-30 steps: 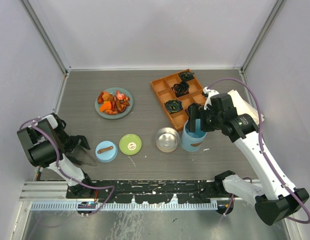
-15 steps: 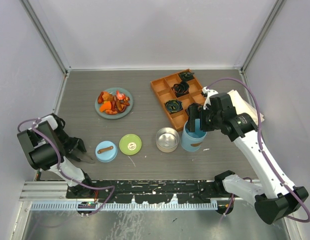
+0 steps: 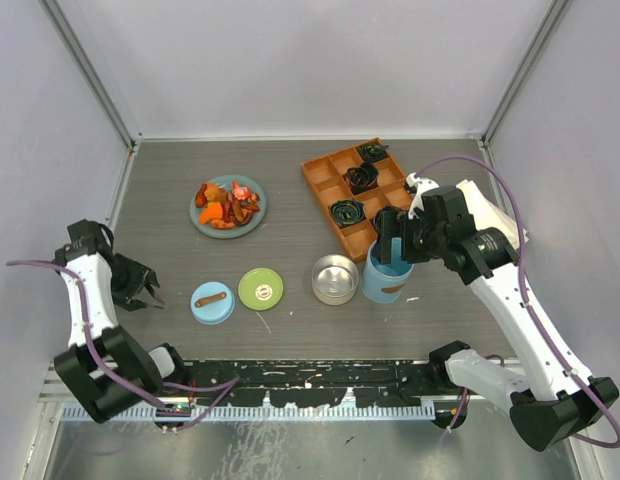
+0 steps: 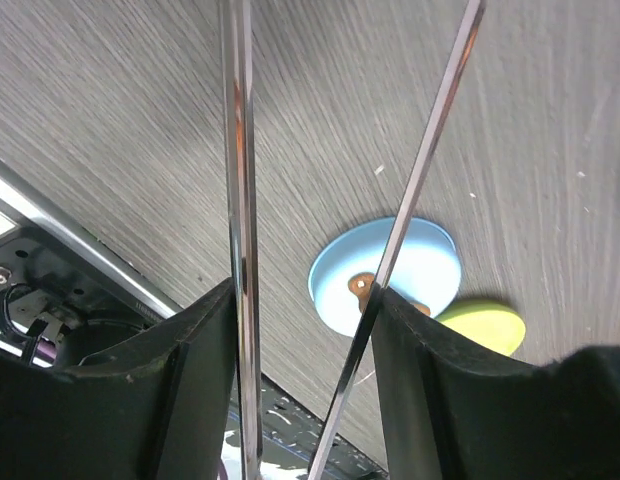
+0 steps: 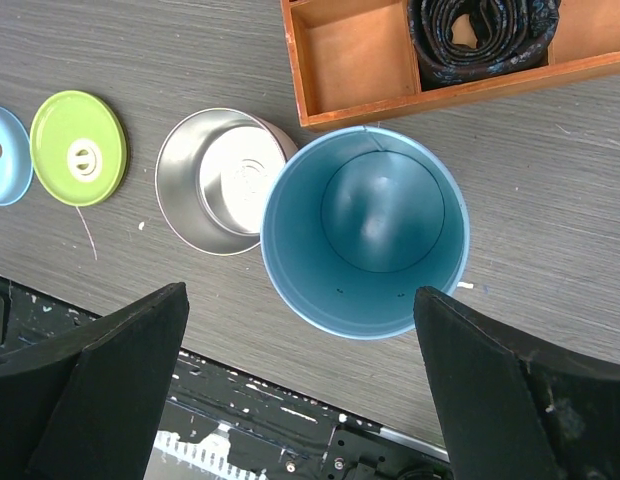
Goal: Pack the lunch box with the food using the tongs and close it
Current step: Pick up the clamp at the center of the board, then place the clamp at the center of the board.
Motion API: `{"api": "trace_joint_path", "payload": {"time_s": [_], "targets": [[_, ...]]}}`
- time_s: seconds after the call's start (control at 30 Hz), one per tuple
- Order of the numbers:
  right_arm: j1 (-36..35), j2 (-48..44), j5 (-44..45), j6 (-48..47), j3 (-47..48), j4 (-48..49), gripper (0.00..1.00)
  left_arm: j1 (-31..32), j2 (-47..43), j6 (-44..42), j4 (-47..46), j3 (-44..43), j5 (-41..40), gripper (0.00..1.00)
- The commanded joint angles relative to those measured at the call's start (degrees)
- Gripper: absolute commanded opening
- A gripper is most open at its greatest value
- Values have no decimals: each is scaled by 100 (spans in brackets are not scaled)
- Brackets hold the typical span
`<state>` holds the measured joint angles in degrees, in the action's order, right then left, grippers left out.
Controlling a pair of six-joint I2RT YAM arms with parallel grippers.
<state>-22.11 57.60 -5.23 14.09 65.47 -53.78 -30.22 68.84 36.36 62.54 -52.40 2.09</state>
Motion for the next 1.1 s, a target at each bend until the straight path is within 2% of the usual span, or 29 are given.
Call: {"api": "trace_joint_path", "payload": {"time_s": [0.0, 0.33, 0.47, 0.63, 0.83, 0.9, 1.07], "targets": [[-6, -180, -47, 53, 281, 116, 100, 23, -666, -304, 390, -445, 308, 53], [-8, -247, -113, 136, 261, 129, 100, 154, -931, -972, 920, -1616, 880, 51], [-6, -284, -114, 154, 249, 136, 100, 449, -921, -1268, 957, -1920, 978, 49], [-9, -312, -152, 214, 174, 182, 100, 1436, -705, -1344, 793, -1850, -153, 50], [-7, -369, -196, 278, 53, 250, 100, 1572, 22, -1899, 397, -1919, -1362, 49], [-12, -375, -197, 286, -35, 324, 100, 1567, 142, -2127, 123, -1931, -1441, 50], [-5, -198, -232, 253, -80, 421, 100, 1745, 349, -2336, -613, -1789, -1040, 50]]}}
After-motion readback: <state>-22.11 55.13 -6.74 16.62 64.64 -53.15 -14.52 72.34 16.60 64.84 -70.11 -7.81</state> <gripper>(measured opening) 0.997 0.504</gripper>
